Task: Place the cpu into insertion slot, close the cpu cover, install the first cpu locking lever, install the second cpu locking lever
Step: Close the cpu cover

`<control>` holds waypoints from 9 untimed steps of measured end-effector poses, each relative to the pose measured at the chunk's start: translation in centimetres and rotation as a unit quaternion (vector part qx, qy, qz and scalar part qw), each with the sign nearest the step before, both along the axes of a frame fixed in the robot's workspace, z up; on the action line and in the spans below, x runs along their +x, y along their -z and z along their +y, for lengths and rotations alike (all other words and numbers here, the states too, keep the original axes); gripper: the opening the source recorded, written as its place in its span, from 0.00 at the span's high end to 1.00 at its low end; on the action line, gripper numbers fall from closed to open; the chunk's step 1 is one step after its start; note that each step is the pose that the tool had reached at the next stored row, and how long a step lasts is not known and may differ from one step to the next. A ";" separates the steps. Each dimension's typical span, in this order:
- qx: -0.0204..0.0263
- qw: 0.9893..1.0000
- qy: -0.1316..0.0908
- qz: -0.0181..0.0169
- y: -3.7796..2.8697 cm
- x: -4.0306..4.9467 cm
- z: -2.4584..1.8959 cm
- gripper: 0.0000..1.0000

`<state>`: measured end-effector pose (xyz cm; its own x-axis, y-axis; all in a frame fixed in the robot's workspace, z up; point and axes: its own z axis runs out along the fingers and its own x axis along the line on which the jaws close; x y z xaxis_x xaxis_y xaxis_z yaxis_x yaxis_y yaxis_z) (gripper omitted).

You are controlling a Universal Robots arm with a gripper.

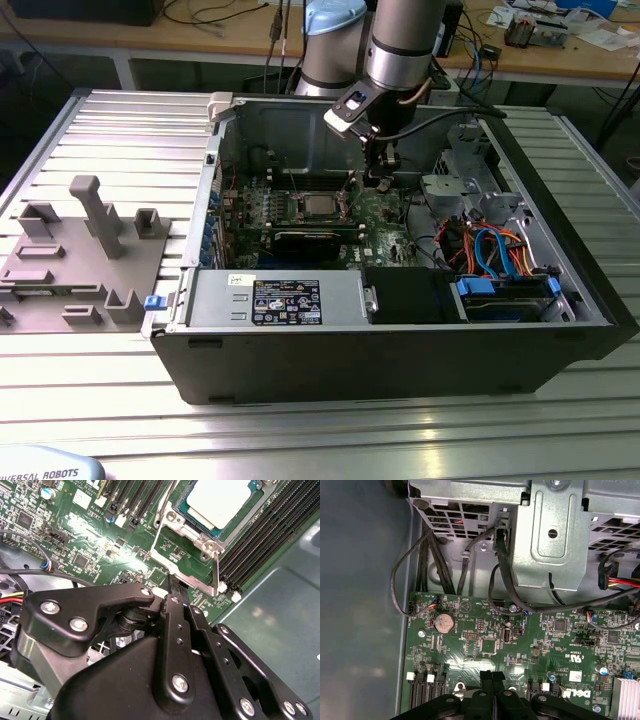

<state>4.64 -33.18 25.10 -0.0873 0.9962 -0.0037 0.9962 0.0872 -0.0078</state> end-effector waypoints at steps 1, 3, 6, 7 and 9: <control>0.000 1.000 0.000 0.000 0.01 -0.01 0.00 0.89; 0.000 1.000 0.000 0.000 0.03 -0.02 0.00 0.89; 0.001 1.000 0.000 0.000 0.05 -0.04 0.01 0.89; 0.002 1.000 0.000 0.000 0.04 -0.06 0.00 0.89; 0.003 1.000 0.000 0.000 0.05 -0.08 0.00 0.89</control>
